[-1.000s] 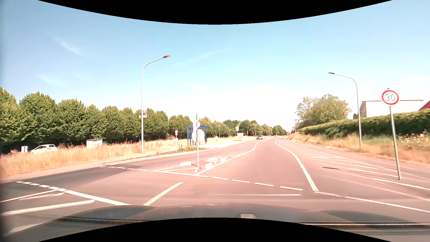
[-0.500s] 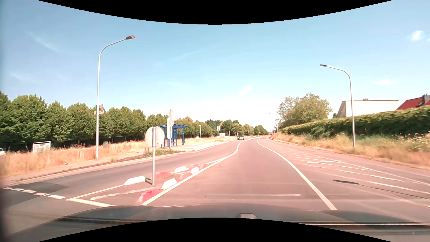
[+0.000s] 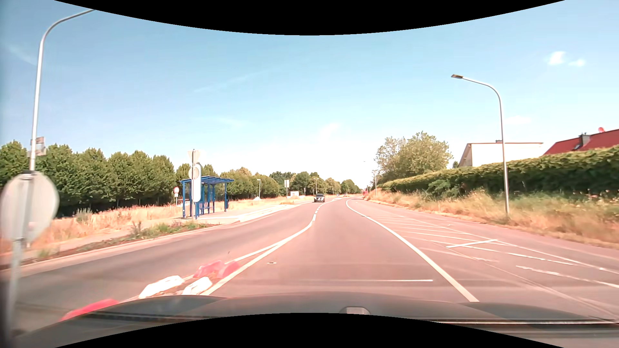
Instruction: Follow the waypoints while adhering to traffic rules and regulations
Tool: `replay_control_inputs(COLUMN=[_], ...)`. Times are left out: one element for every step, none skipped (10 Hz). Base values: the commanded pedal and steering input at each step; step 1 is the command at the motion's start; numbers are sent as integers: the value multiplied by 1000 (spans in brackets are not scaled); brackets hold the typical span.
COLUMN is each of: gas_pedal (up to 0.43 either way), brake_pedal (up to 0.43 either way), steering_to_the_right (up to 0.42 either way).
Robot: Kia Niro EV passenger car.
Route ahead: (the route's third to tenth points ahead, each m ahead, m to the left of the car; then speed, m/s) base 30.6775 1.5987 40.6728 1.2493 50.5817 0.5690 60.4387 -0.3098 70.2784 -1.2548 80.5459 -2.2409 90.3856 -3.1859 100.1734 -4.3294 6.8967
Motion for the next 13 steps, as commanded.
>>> replay_control_inputs(gas_pedal=[220, 228, 228, 240, 240, 240, 240, 240, 240, 240, 240, 240, 240], brake_pedal=[0, 0, 0, 0, 0, 0, 0, 0, 0, 0, 0, 0, 0], steering_to_the_right=[69, 57, 44, 30, 15, 1, -11, -19, -22, -22, -23, -23, -23])
